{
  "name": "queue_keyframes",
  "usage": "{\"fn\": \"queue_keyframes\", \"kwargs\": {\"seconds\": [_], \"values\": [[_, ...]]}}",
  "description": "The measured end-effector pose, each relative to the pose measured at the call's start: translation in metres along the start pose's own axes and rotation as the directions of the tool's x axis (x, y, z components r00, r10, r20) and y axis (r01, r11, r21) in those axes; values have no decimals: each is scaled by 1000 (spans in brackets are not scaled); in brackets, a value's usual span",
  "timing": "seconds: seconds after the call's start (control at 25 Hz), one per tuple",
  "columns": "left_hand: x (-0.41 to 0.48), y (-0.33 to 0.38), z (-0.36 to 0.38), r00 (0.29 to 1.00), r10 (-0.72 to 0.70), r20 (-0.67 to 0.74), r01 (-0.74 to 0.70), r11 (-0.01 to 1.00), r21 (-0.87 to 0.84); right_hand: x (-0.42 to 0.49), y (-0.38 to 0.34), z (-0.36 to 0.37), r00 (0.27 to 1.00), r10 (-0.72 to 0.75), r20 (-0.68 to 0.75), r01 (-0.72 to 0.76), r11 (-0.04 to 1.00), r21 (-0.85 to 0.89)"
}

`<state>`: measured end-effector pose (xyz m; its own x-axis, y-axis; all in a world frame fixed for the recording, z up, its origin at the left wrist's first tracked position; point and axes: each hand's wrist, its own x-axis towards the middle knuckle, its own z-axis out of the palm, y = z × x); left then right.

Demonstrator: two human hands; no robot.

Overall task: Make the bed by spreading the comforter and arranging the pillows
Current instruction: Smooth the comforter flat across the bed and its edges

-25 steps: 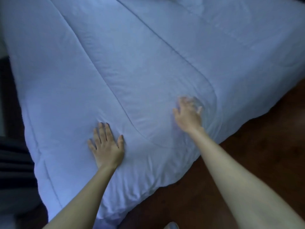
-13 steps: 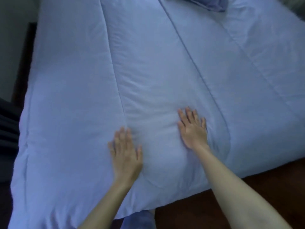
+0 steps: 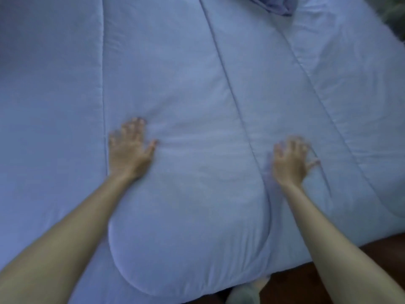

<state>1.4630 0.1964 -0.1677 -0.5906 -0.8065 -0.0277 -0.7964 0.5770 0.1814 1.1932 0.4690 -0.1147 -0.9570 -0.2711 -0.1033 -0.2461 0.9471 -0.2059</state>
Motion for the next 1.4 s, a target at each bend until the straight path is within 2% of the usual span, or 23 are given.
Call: {"fn": "queue_keyframes", "kwargs": {"seconds": [0.04, 0.08, 0.12, 0.2, 0.24, 0.32, 0.44, 0.52, 0.6, 0.68, 0.8, 0.84, 0.92, 0.96, 1.0, 1.04, 1.08, 1.12, 1.2, 1.24, 1.28, 1.36, 1.4], "values": [[3, -26, -5, 990, -144, -5, 144, 989, 13, 3, -33, 8, 982, -187, 33, 186, 982, 37], [1, -49, -9, 948, -318, -20, 319, 948, 14, 2, -67, 18, 911, -398, 107, 393, 917, 65], [-5, -64, -15, 874, -486, -28, 486, 874, -16, -4, -95, 29, 782, -587, 210, 582, 808, 91], [-27, -62, -29, 733, -680, -5, 674, 727, -135, -19, -123, 46, 507, -772, 383, 803, 585, 115], [-40, -44, -29, 721, -693, -31, 680, 715, -164, -13, -121, 50, 454, -799, 395, 846, 526, 92], [-62, 31, -15, 803, -579, -141, 562, 815, -143, 29, -86, 47, 504, -800, 326, 831, 552, 71], [-99, 198, 21, 940, -334, -68, 323, 937, -133, 120, 7, 26, 664, -710, 233, 728, 686, 16], [-118, 318, 49, 996, -73, -59, 64, 988, -139, 185, 90, 1, 779, -595, 198, 614, 788, -43], [-127, 418, 66, 979, 185, -86, -195, 973, -123, 238, 176, -24, 868, -467, 170, 485, 870, -90], [-134, 487, 74, 931, 363, -39, -365, 923, -120, 270, 260, -46, 935, -339, 105, 350, 928, -125], [-136, 508, 84, 875, 480, 56, -479, 877, -34, 290, 349, -68, 982, -172, 72, 181, 973, -145], [-133, 496, 88, 878, 475, 54, -476, 880, -6, 291, 363, -76, 995, -75, 71, 84, 988, -128], [-125, 455, 85, 933, 358, 45, -359, 933, 7, 283, 365, -83, 983, 181, 26, -180, 983, -28], [-119, 430, 81, 963, 268, 32, -268, 963, 13, 269, 353, -84, 963, 271, -5, -270, 961, 52], [-113, 403, 75, 985, 170, 21, -170, 985, 20, 248, 335, -81, 958, 284, -32, -277, 951, 141], [-109, 377, 69, 997, 70, 20, -70, 997, 28, 216, 312, -74, 977, 201, -71, -184, 964, 195], [-105, 354, 61, 999, -36, 13, 35, 999, 40, 176, 285, -63, 996, 23, -83, -4, 974, 227], [-103, 328, 58, 992, -123, 17, 122, 991, 53, 131, 261, -49, 969, -236, -73, 246, 942, 229], [-105, 287, 54, 951, -308, 16, 306, 949, 78, 51, 224, -23, 729, -683, 35, 677, 728, 108], [-107, 266, 56, 911, -412, 28, 409, 909, 83, 35, 218, -16, 611, -787, 91, 784, 617, 71], [-107, 245, 60, 866, -498, 51, 495, 867, 63, 36, 221, -12, 558, -820, 126, 820, 568, 72], [-105, 246, 70, 797, -603, 12, 603, 797, 19, 74, 253, -10, 572, -817, 69, 818, 575, 27], [-106, 281, 71, 801, -597, -45, 598, 802, 5, 100, 278, -16, 596, -800, 73, 802, 597, -3]]}}
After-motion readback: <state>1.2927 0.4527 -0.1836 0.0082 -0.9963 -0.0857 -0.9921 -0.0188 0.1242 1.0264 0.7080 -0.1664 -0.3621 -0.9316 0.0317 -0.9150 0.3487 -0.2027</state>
